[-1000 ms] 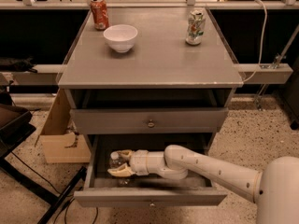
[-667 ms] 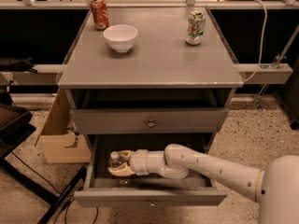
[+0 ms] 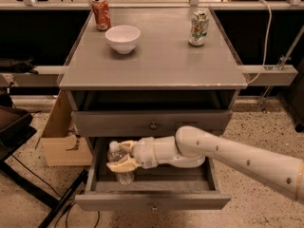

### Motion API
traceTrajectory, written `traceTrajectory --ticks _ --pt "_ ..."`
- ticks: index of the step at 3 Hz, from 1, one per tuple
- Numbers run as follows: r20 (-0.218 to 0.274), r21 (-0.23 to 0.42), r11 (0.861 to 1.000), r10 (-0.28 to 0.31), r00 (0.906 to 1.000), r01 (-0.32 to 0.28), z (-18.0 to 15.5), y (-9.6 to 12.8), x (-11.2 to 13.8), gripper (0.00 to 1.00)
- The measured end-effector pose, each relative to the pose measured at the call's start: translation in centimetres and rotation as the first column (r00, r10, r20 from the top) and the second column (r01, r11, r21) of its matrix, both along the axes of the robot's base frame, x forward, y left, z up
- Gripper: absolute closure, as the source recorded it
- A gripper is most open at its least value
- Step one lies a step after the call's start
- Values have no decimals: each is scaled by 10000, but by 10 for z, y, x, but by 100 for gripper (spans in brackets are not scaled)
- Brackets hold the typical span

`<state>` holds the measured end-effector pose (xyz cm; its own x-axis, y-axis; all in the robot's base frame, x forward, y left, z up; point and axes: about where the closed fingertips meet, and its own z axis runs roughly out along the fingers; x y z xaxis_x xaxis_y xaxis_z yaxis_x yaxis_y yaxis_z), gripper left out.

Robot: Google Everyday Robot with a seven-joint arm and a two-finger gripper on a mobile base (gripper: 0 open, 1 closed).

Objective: Pick water bottle from middle drawer and place on counter

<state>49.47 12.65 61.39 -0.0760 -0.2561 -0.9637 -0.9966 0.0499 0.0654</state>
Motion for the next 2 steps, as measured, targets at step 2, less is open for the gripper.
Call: traceTrajectory --ticks 2 --pt "130 139 9973 -722 9973 721 211 -25 29 100"
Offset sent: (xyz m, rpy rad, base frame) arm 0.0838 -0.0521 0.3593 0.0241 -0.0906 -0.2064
